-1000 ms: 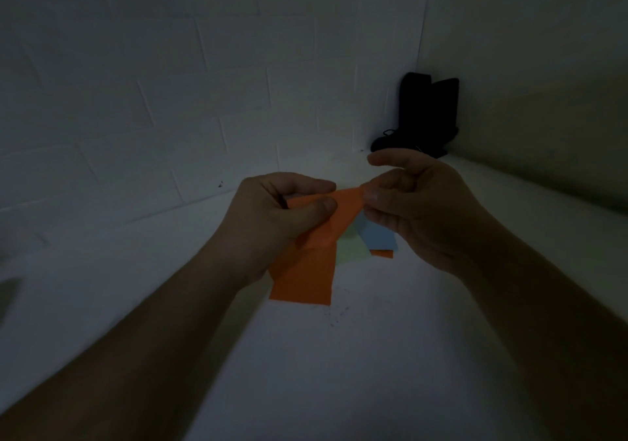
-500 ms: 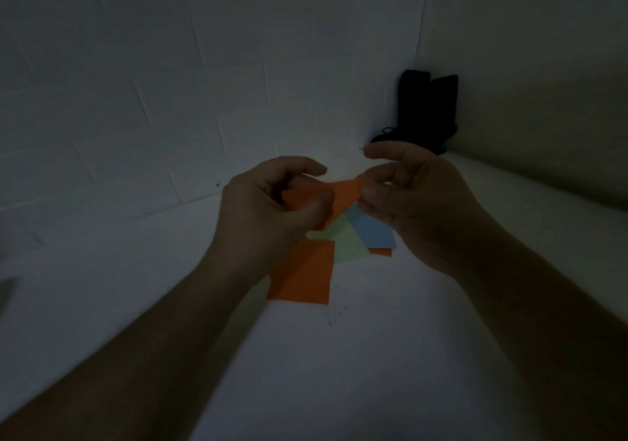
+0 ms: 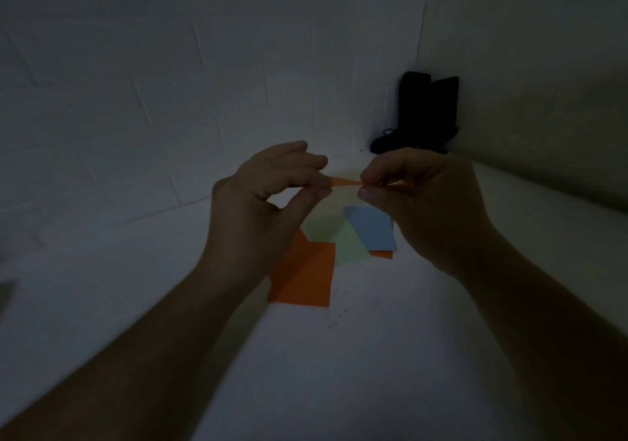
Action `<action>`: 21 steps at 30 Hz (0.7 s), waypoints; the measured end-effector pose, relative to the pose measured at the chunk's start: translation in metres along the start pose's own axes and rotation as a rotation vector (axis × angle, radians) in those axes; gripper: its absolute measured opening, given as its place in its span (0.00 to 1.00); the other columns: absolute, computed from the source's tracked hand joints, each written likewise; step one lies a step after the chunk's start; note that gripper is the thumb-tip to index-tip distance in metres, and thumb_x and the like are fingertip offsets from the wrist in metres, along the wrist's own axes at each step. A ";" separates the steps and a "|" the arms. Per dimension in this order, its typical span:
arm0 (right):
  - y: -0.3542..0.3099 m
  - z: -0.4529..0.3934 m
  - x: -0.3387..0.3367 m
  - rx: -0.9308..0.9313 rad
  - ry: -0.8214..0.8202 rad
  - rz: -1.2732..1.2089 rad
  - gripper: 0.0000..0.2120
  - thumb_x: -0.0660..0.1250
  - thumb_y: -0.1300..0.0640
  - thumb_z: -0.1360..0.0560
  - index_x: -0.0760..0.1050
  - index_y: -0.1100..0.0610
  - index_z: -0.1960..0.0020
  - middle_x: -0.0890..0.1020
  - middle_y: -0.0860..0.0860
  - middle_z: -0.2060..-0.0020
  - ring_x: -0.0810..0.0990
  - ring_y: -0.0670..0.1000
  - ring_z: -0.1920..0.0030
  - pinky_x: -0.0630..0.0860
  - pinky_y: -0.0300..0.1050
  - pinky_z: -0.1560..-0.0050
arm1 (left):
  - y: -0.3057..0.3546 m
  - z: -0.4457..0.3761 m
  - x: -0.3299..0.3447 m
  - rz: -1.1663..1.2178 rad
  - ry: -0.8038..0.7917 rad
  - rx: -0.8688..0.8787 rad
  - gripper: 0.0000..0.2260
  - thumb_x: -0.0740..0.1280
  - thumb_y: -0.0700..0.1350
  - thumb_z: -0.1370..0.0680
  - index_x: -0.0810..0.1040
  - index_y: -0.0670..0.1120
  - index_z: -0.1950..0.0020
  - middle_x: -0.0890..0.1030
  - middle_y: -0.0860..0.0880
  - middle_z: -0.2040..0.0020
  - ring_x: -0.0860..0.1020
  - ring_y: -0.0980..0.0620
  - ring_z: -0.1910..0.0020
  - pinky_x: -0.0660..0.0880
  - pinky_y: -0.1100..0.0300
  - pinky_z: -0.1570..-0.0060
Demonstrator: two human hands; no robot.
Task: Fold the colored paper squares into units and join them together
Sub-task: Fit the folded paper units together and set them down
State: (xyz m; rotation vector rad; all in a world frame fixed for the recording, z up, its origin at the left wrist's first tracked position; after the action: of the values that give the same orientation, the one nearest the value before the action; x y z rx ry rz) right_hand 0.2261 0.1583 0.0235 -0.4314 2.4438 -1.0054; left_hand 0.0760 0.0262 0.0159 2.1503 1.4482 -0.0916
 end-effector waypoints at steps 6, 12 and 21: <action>0.001 0.000 -0.002 -0.051 0.026 0.023 0.13 0.78 0.62 0.30 0.79 0.47 0.57 0.84 0.46 0.58 0.83 0.47 0.56 0.80 0.44 0.55 | 0.001 0.000 -0.002 -0.027 -0.013 0.064 0.05 0.75 0.40 0.23 0.86 0.49 0.50 0.85 0.52 0.44 0.78 0.53 0.33 0.75 0.51 0.33; -0.001 -0.001 -0.001 -0.025 -0.013 -0.100 0.15 0.75 0.66 0.28 0.78 0.46 0.58 0.83 0.40 0.61 0.82 0.43 0.55 0.79 0.35 0.57 | 0.000 0.001 -0.001 0.029 -0.008 -0.026 0.04 0.75 0.39 0.23 0.85 0.48 0.51 0.85 0.56 0.47 0.79 0.58 0.35 0.77 0.57 0.41; 0.008 0.001 0.005 0.358 -0.089 -0.481 0.07 0.67 0.62 0.23 0.81 0.53 0.56 0.85 0.50 0.62 0.84 0.50 0.56 0.82 0.46 0.53 | -0.004 0.004 0.006 0.276 -0.004 -0.397 0.10 0.76 0.42 0.24 0.86 0.59 0.51 0.86 0.57 0.52 0.85 0.53 0.51 0.83 0.50 0.50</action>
State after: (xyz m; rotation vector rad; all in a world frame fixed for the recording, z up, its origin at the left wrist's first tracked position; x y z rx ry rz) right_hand 0.2213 0.1614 0.0155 -0.9382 2.0585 -1.5455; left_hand 0.0761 0.0303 0.0090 1.9879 1.0475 0.2700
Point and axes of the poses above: each hand's wrist, its own z-axis away from the middle knuckle, its own x-axis out of the palm, y = z × x, the point moved 4 cm from there along -z, towards the middle knuckle
